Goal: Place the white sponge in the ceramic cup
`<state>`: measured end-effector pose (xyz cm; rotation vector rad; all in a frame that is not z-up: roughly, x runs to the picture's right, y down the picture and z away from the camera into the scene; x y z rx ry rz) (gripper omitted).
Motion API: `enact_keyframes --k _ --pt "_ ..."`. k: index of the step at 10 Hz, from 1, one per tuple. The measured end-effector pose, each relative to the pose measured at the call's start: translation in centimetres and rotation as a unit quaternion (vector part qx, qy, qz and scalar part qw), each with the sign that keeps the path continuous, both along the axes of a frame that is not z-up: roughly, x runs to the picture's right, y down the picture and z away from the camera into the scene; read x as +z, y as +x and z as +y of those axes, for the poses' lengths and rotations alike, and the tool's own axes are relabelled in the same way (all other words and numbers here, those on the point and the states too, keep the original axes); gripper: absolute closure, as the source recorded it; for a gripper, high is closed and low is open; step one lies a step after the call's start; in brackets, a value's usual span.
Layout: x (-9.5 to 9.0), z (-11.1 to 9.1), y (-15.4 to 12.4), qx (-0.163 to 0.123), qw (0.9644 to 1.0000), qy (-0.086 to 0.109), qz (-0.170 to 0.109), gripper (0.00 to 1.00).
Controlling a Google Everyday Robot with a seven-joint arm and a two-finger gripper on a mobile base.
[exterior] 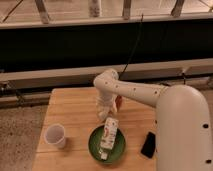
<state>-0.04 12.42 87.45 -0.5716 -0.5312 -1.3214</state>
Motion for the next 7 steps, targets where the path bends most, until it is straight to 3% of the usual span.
enact_keyframes --k 3,5,7 --pt "0.1 0.2 0.1 0.003 1.0 -0.005 0.001 0.72" --pt "-0.8 -0.7 0.0 0.005 1.0 0.001 -0.007 0.94" --pt "-1.7 -1.7 -0.4 0.007 0.9998 0.011 -0.015 1.0"
